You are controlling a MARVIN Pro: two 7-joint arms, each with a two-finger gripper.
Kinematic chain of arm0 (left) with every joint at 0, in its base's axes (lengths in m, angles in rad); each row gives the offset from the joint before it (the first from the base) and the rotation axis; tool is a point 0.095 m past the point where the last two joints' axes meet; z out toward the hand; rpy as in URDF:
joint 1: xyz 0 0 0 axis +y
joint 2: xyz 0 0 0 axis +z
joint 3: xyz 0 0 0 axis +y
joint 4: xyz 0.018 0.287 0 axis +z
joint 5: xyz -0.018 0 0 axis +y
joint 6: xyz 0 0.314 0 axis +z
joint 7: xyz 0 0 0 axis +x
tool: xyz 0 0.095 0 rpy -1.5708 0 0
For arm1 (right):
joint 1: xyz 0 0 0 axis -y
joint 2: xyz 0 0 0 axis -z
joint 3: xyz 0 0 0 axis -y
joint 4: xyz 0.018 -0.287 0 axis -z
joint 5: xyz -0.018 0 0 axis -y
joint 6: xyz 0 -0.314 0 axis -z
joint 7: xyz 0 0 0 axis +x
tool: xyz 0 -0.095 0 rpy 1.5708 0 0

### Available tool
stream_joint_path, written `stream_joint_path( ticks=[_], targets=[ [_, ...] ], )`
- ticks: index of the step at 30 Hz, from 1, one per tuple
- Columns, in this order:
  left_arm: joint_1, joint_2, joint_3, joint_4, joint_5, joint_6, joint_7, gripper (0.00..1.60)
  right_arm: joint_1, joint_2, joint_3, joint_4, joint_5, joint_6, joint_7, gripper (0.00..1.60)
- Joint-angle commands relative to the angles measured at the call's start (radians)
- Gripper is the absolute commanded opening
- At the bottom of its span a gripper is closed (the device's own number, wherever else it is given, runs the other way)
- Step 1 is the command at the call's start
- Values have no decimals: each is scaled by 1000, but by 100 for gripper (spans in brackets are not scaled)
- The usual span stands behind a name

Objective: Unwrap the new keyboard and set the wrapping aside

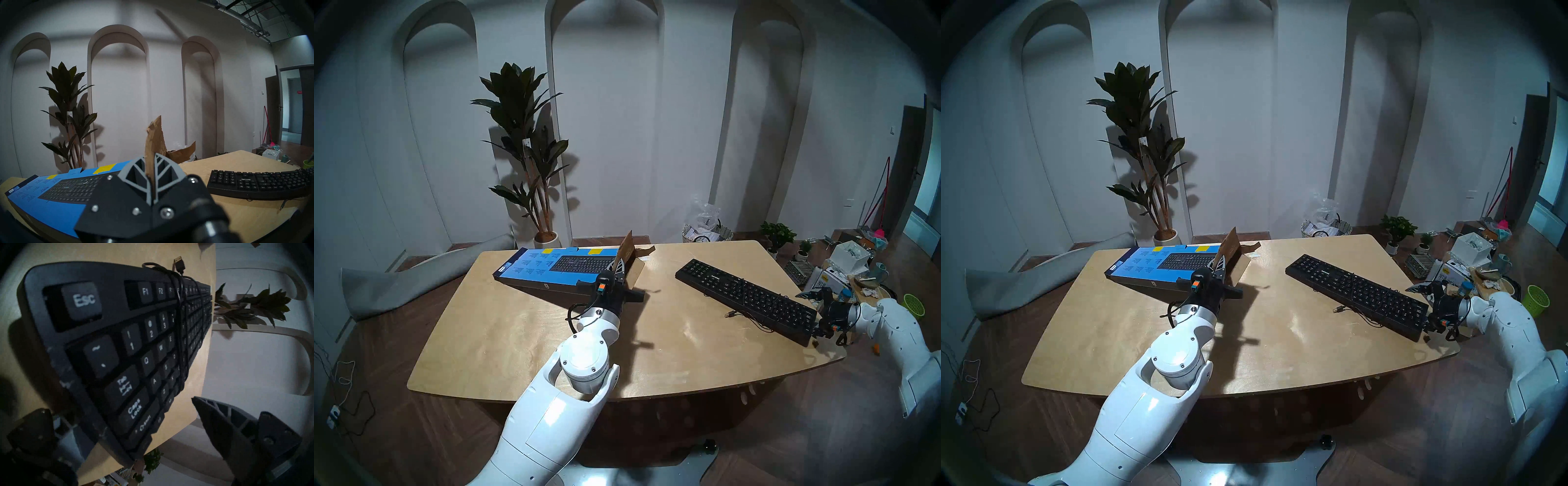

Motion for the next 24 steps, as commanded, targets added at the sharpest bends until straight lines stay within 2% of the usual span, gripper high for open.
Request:
stream_joint_path(
  ticks=[1,14,24],
  targets=[
    [-23,-3,-7,-39,-13,10,-14,0,97,14,-37,-4,-12,2,117,160],
    [-28,-1,-36,-38,-49,48,-31,0,232,-7,-97,-57,-54,2,329,160],
    [-46,-2,-72,-37,-78,62,-41,0,330,-20,-111,-119,-80,2,461,160]
  ],
)
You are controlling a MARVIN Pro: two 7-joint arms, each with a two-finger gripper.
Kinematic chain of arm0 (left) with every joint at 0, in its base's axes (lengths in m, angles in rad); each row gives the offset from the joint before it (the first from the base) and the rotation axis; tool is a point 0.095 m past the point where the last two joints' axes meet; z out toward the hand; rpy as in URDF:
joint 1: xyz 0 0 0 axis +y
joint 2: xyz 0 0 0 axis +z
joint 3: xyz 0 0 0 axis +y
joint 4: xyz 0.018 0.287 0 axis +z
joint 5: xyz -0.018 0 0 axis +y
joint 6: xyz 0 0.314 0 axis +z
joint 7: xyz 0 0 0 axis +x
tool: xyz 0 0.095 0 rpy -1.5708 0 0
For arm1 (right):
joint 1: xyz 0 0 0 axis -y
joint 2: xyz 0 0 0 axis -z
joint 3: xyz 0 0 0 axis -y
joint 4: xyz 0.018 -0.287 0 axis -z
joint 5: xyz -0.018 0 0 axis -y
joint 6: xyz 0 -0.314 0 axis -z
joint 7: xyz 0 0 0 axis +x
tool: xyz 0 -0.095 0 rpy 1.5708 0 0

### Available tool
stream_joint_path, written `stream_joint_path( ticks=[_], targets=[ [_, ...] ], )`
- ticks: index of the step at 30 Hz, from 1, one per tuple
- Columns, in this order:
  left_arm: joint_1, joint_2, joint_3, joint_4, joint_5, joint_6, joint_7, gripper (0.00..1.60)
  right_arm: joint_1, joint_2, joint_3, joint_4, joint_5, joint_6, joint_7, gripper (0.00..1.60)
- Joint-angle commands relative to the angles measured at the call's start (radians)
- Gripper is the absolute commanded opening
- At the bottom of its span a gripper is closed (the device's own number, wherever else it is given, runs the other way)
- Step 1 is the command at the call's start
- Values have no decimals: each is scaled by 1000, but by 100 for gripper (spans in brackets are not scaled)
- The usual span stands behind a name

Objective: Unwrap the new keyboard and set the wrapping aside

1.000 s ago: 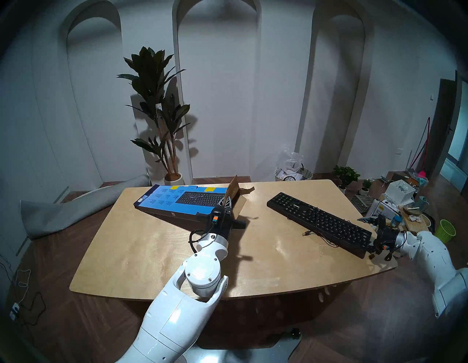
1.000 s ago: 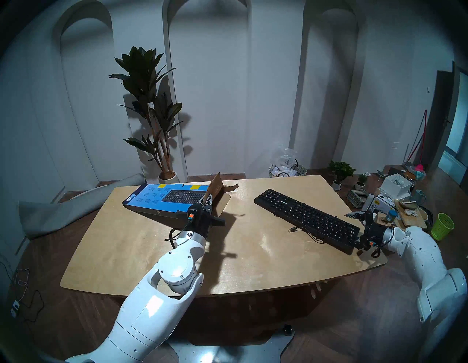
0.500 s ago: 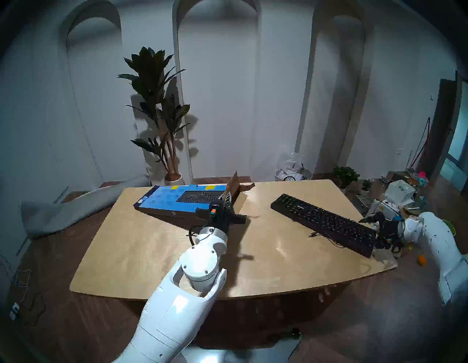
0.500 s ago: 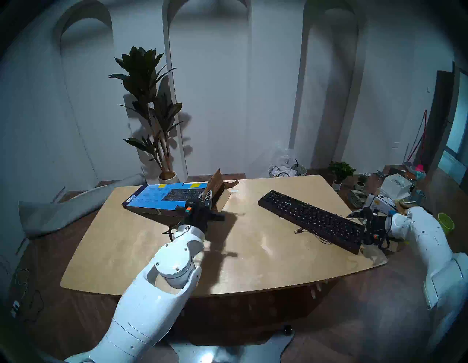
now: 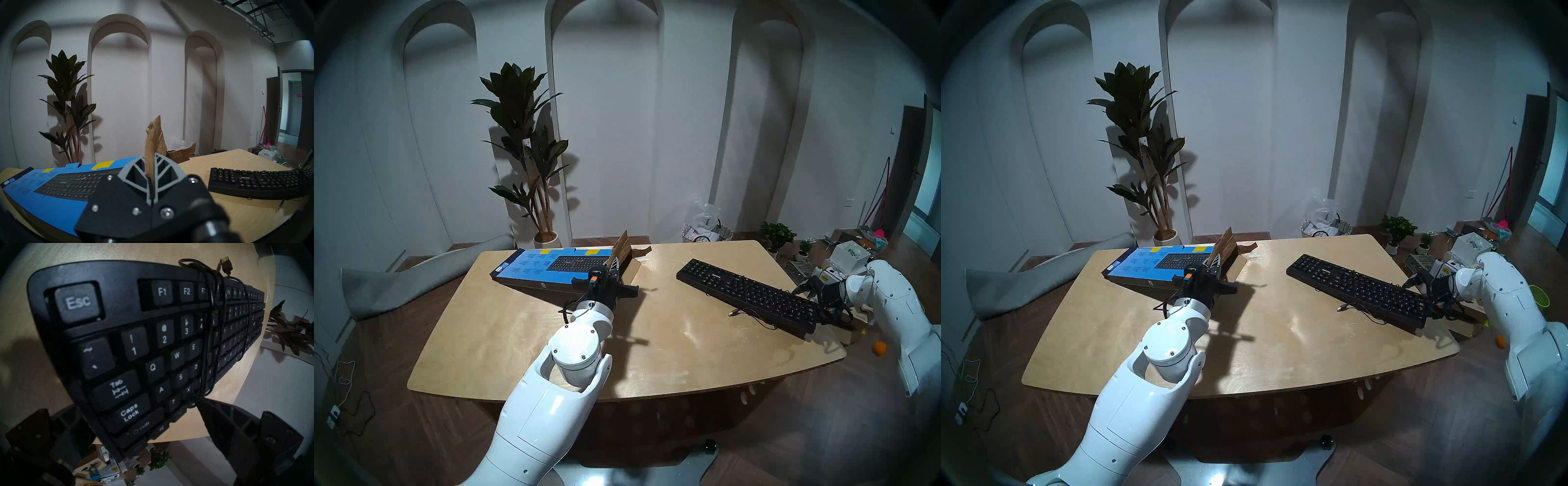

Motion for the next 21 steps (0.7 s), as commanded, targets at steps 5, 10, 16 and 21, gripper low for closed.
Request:
stream_joint_path(
  ticks=[5,10,16,21],
  targets=[
    [-43,-4,-39,-24,-26,-3,-8,0,150,-20,-2,-77,-18,2,129,160],
    [-52,-1,-64,-22,-45,-3,-13,0,157,-53,-20,-69,-26,2,205,160],
    [-55,1,-91,-17,-67,-1,-20,0,142,-96,-51,-41,-18,2,288,160],
    [-55,2,-110,-12,-87,1,-27,0,129,-129,-66,4,9,2,353,160]
  ],
)
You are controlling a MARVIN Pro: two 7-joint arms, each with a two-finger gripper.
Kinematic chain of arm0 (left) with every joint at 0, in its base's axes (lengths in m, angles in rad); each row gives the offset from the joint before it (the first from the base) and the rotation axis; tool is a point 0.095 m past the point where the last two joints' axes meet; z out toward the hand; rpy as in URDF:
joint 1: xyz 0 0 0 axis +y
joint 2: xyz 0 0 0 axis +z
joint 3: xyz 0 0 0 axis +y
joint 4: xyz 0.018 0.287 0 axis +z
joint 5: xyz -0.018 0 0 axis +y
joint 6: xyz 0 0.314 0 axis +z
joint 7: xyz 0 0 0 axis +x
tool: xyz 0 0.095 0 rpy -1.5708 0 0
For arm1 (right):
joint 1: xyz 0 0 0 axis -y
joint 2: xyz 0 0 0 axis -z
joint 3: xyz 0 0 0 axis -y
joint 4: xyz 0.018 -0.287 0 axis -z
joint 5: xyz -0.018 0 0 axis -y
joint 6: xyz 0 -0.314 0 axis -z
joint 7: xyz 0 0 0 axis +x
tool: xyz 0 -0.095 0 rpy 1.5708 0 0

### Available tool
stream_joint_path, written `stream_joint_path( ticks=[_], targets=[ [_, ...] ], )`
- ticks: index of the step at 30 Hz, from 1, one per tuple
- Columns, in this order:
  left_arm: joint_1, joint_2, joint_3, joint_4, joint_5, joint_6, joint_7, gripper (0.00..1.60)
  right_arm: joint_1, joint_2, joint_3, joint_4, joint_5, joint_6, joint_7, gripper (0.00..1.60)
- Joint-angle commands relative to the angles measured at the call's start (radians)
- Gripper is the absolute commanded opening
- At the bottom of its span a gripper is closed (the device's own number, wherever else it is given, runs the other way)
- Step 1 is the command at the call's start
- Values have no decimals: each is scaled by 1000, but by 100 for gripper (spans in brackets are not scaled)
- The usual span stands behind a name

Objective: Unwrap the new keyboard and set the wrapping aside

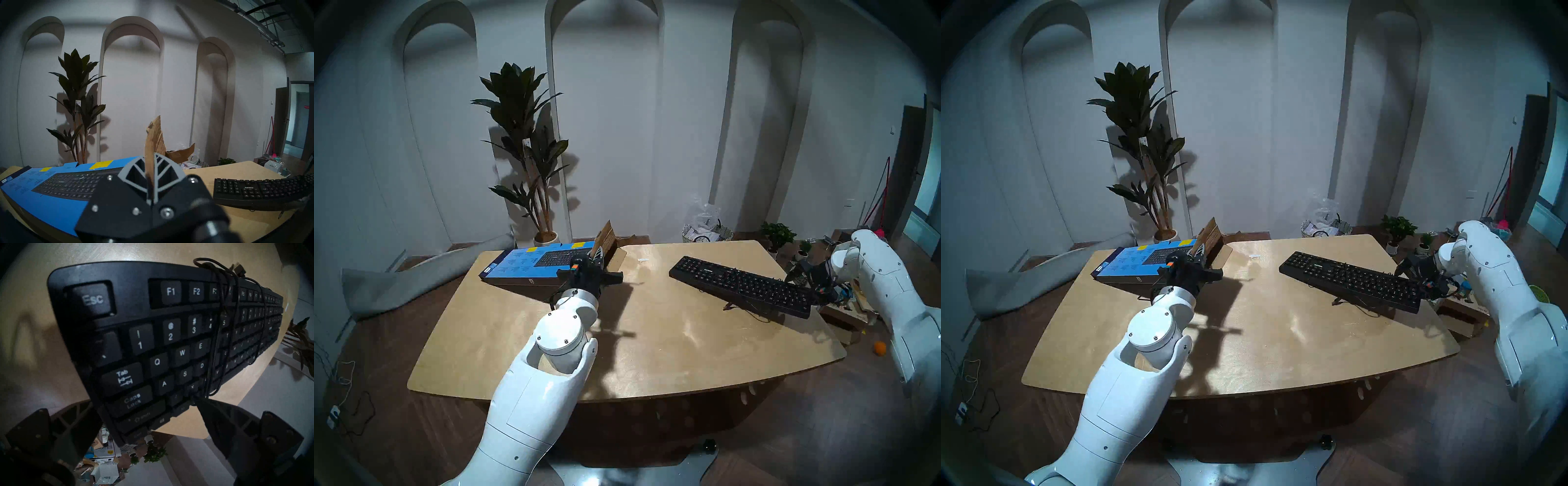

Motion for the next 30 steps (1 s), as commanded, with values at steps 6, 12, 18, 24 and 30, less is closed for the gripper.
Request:
stream_joint_path(
  ticks=[6,12,18,24,30],
  targets=[
    [-29,2,-36,-7,-32,2,-17,0,16,-71,-11,105,78,2,141,160],
    [-33,-1,-36,-4,-50,6,-34,0,34,-82,3,159,127,2,212,160],
    [-41,-6,-29,-13,-64,6,-52,0,121,-63,39,184,163,2,216,160],
    [-41,-8,-21,-17,-75,7,-64,0,183,-10,59,200,168,2,215,160],
    [-42,-7,-10,-18,-86,8,-75,0,186,19,64,244,180,2,232,160]
  ],
)
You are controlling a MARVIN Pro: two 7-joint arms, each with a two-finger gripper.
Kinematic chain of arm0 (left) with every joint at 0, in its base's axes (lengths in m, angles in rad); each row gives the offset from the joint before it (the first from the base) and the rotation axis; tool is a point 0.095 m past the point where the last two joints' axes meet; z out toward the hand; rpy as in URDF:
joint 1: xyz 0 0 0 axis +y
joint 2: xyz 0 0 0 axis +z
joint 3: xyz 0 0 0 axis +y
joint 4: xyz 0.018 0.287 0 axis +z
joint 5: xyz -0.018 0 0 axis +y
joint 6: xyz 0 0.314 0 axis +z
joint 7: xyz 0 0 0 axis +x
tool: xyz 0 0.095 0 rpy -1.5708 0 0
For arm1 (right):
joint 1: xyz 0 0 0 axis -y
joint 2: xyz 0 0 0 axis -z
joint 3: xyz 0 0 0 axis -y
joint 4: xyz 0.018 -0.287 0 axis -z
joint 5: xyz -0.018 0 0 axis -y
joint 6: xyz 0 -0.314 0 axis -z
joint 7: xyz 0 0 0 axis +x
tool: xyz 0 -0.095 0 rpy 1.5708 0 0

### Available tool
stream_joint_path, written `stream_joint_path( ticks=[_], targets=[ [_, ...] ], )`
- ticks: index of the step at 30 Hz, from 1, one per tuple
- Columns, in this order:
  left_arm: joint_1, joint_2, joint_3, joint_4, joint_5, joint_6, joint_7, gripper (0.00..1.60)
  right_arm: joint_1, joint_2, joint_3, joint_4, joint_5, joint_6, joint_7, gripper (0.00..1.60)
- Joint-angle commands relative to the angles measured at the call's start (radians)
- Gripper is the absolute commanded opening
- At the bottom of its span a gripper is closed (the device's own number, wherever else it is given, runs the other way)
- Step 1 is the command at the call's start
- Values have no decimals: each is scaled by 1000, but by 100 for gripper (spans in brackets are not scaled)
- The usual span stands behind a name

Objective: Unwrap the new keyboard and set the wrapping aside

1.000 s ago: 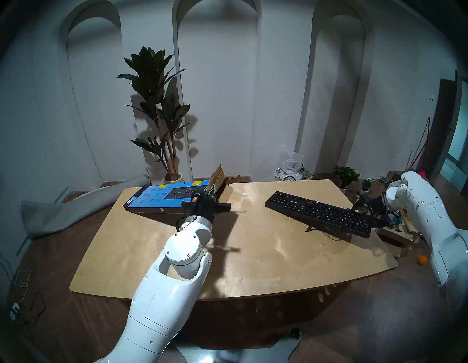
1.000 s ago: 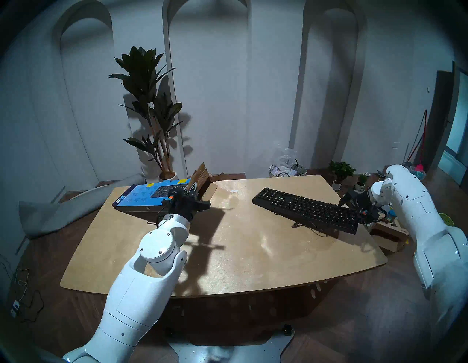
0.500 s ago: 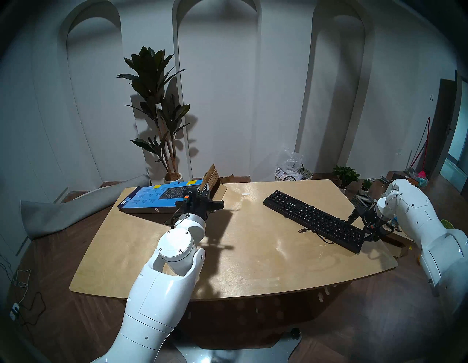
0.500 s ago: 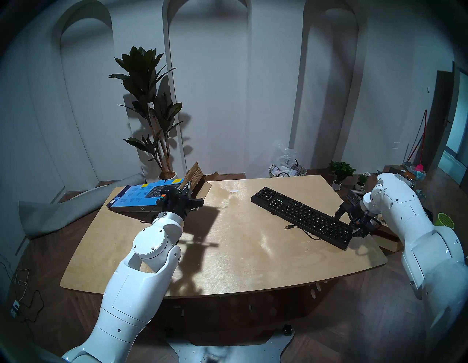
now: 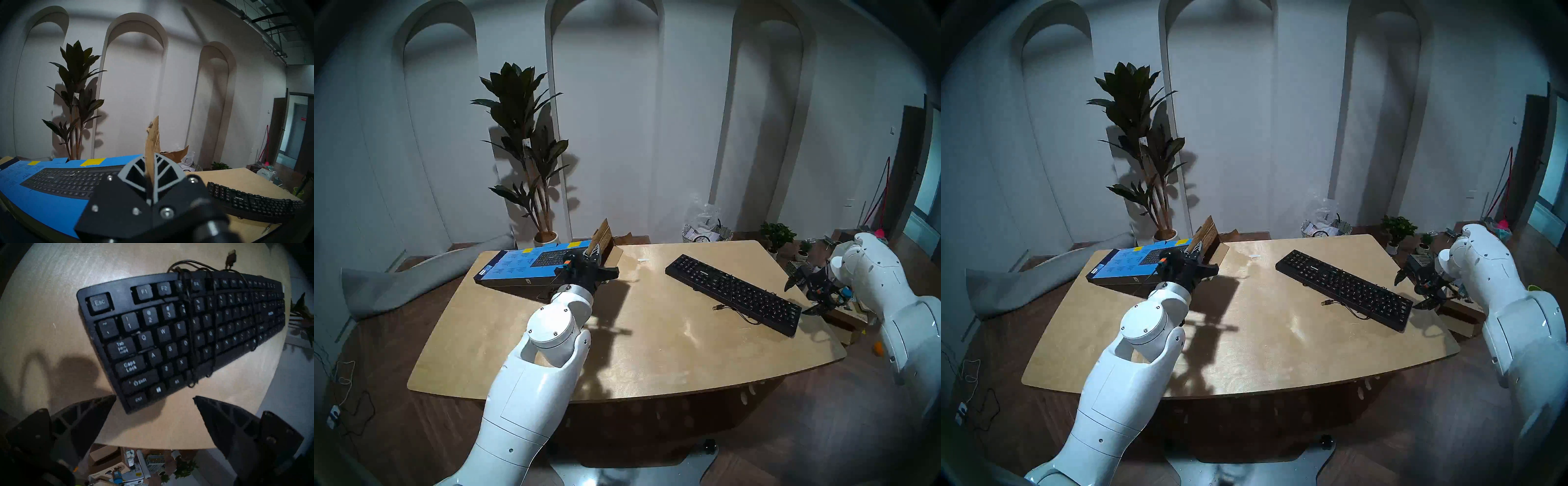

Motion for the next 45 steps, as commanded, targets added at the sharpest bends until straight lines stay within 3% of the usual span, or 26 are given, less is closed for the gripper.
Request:
stream_joint_path(
  ticks=[1,4,8,18,24,33,38,45],
  targets=[
    [-27,-2,7,-29,-3,-2,-15,0,58,53,15,32,22,1,86,160],
    [-29,0,11,-33,-9,-1,-23,0,92,55,36,48,47,1,77,160],
    [-28,4,15,-41,-16,-1,-33,0,143,31,134,43,142,1,-20,160],
    [4,11,41,-23,-19,10,-40,0,220,-22,281,44,314,69,-163,160],
    [22,-2,88,-16,-14,21,-40,0,277,-58,384,48,426,121,-263,160],
    [3,-73,190,101,6,67,-16,0,338,-142,504,64,549,181,-371,160],
    [-46,-91,253,220,30,94,19,0,354,-183,564,94,609,208,-432,160],
    [-123,-155,257,352,42,101,100,0,368,-212,619,144,660,218,-489,160]
  ],
)
